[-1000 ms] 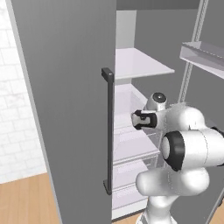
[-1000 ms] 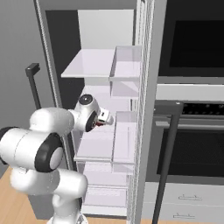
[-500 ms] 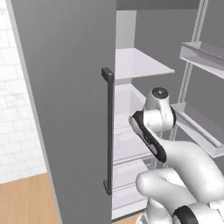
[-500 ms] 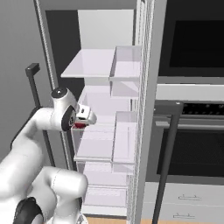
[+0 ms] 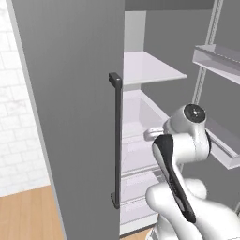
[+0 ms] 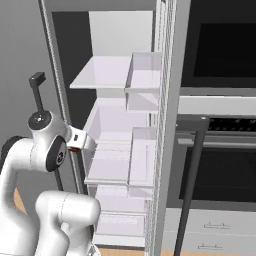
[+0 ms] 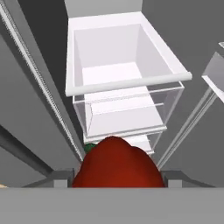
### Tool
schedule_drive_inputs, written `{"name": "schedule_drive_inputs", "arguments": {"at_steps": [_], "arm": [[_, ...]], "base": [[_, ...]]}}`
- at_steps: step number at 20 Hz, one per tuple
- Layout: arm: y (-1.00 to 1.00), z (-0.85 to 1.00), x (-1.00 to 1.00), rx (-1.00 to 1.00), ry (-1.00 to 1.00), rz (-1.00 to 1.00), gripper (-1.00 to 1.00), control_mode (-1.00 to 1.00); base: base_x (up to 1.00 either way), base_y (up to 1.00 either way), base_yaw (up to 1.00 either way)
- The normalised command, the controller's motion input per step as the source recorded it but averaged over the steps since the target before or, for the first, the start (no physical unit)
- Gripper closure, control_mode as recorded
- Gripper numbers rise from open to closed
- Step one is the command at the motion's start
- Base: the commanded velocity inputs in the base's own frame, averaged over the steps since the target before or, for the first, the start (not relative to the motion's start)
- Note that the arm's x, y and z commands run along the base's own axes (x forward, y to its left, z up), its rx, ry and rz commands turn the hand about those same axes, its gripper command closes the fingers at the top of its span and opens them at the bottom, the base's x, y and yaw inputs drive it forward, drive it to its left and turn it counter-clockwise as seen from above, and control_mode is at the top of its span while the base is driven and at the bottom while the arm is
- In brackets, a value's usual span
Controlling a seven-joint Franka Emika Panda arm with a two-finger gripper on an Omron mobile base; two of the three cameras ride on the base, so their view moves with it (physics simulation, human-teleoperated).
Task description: Place one bell pepper and one fish in each tupperware on the nearby counter, to pack two identical lunches.
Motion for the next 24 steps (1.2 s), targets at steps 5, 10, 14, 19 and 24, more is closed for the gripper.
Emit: {"name": "schedule_drive_inputs", "arguments": {"at_steps": [5, 10, 14, 19, 24], "arm": [[-0.15, 0.58, -0.97, 0.08, -0.13, 0.00, 1.00, -1.00], [0.00, 0.04, -0.94, 0.00, 0.00, 0.00, 1.00, -1.00], [0.00, -0.44, -0.61, -0.04, 0.05, 0.00, 1.00, 1.00], [0.00, 0.00, 0.00, 0.00, 0.00, 0.00, 1.00, 1.00], [0.00, 0.00, 0.00, 0.00, 0.00, 0.00, 1.00, 1.00]], "base": [[0.00, 0.00, 0.00], [0.00, 0.00, 0.00], [-0.25, 0.00, 0.00], [-1.00, -0.07, -0.02], [-0.98, -0.69, -0.25]]}}
